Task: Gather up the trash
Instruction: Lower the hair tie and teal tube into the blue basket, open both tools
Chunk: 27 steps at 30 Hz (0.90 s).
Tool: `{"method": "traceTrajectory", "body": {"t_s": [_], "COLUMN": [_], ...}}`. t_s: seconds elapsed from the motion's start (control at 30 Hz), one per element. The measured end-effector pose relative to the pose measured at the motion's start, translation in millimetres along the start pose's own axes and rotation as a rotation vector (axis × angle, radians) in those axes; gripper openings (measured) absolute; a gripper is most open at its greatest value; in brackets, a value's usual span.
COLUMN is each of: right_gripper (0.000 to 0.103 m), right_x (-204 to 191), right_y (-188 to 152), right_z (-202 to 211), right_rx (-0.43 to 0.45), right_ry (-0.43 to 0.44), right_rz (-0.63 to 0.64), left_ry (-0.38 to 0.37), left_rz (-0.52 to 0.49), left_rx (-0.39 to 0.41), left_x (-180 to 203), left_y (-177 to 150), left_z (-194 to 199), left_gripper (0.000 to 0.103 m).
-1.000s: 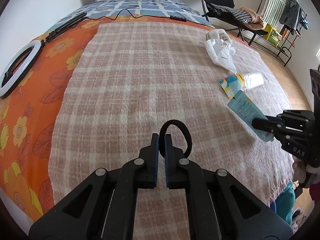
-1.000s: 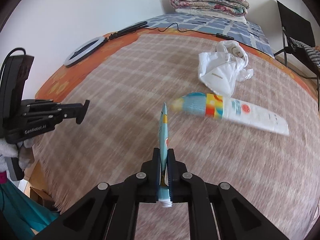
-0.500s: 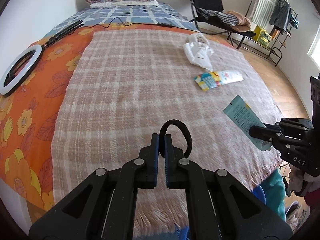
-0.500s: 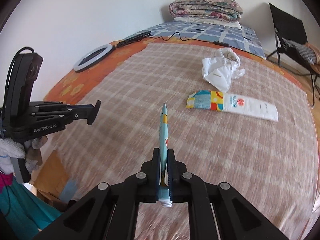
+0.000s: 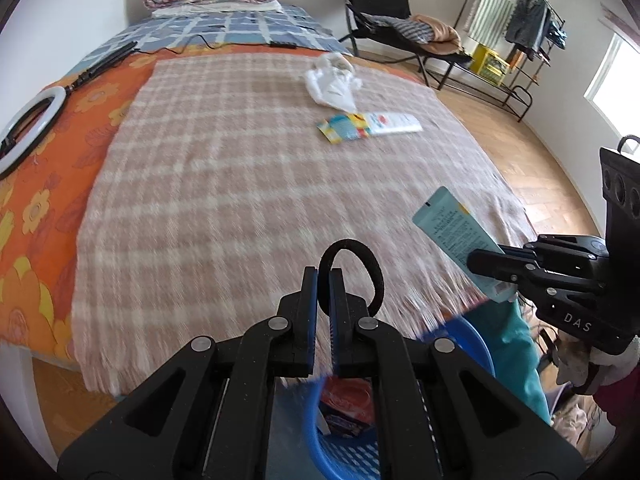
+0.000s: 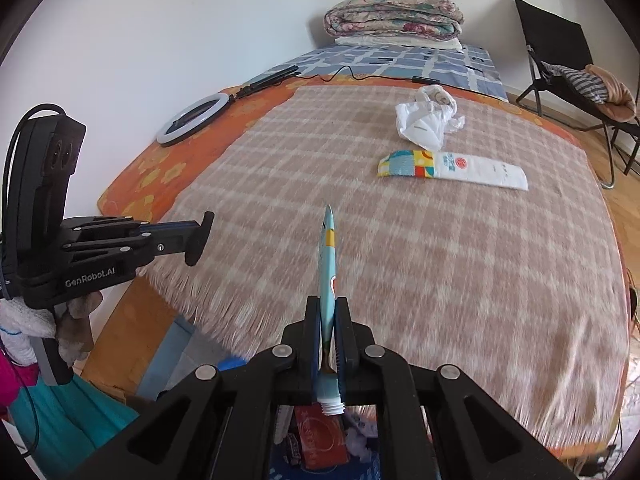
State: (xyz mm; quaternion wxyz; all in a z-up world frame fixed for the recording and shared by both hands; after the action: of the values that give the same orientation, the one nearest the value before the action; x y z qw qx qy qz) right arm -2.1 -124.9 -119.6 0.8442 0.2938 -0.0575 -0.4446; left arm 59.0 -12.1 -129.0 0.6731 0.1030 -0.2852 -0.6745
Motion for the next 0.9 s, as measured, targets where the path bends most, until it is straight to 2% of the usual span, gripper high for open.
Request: {"method": "traceTrajectory", "body": {"t_s": [0.4, 0.9], "right_gripper": [0.004, 0.005], "right_x": [-23, -39], "right_y": [-50, -90], "right_z": [21, 20], "right_rx": [-0.013, -0.052], "right_ry": [-0.029, -0.01], "right_rz": [0.016, -0.003], "left_ry": [-0.058, -0.082], "left_rz": [-0.036, -0.07], "left_rx": [-0.068, -0.15], "left_x": [33, 53], "left_y": [-57, -97], "left_z": [2, -14], "left_gripper": [0.003, 0.003]}}
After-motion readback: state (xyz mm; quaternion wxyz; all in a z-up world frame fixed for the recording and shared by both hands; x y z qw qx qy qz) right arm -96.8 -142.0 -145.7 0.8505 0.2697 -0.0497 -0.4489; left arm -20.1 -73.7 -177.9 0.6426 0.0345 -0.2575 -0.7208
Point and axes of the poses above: each gripper's, at about its wrist camera, not at the fingertips, and z roughly against the way its jaws point, x to its right, y to its top, the point moved 8 cm from there along -z, roughly the way its jaws point, and after that the axes turned 1 degree about -x, right-handed, at the moved point
